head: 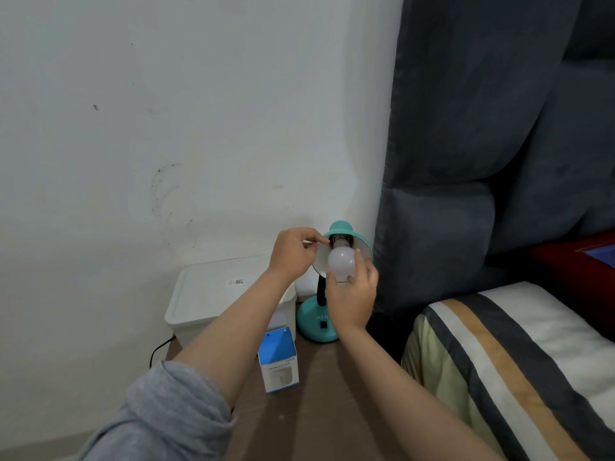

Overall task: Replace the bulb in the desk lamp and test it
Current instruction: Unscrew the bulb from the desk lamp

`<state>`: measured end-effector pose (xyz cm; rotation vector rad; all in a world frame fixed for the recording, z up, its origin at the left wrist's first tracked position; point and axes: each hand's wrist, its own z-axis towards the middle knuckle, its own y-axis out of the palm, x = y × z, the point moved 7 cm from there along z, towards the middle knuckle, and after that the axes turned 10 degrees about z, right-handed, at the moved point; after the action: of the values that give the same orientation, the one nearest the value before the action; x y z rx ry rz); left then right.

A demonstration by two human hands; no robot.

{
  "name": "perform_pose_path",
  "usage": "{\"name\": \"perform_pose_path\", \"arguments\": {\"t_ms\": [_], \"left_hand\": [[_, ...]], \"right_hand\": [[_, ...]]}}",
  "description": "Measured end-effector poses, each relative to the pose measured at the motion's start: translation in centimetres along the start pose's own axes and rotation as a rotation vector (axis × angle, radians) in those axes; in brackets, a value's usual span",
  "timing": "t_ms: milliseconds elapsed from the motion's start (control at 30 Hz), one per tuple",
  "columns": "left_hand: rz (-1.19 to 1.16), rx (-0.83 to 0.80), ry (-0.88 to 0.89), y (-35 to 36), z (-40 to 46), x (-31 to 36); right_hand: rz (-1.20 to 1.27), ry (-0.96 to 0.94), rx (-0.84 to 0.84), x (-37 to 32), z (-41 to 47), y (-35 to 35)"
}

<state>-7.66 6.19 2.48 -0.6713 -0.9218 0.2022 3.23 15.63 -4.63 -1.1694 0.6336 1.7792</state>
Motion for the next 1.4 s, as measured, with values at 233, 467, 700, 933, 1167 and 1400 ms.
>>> {"name": "perform_pose_path", "arguments": {"t_ms": [233,467,700,933,1167,1400], "left_hand": [[-0.001,0.008,-0.007,0.1,0.1,-0.4],[-0.008,0.001,-0.004,0.0,0.1,-0.3],[0.003,-0.008,-0.006,0.2,0.0,-0.3],[-0.005,0.003,-0.015,0.1,0.1,-0.3],[0.021,0.005,-0.006,0.0,0.0,0.0],[0.017,0.005,-0.009,-0.1,-0.1,0.0]], "right_hand": [[0.121,0.143,0.019,-0.1,1.0,0.1],[0.067,0.045,0.007,-0.7,1.3,-0.1],[-0.053,-0.075,-0.027,-1.2,1.4,0.4],[-0.089,-0.111,-0.047,-0.7,0.7,0.2],[0.153,0.161,0.072,-0.1,0.0,0.2],[0.214,0.224,0.115,-0.2,0.7,0.5]]}}
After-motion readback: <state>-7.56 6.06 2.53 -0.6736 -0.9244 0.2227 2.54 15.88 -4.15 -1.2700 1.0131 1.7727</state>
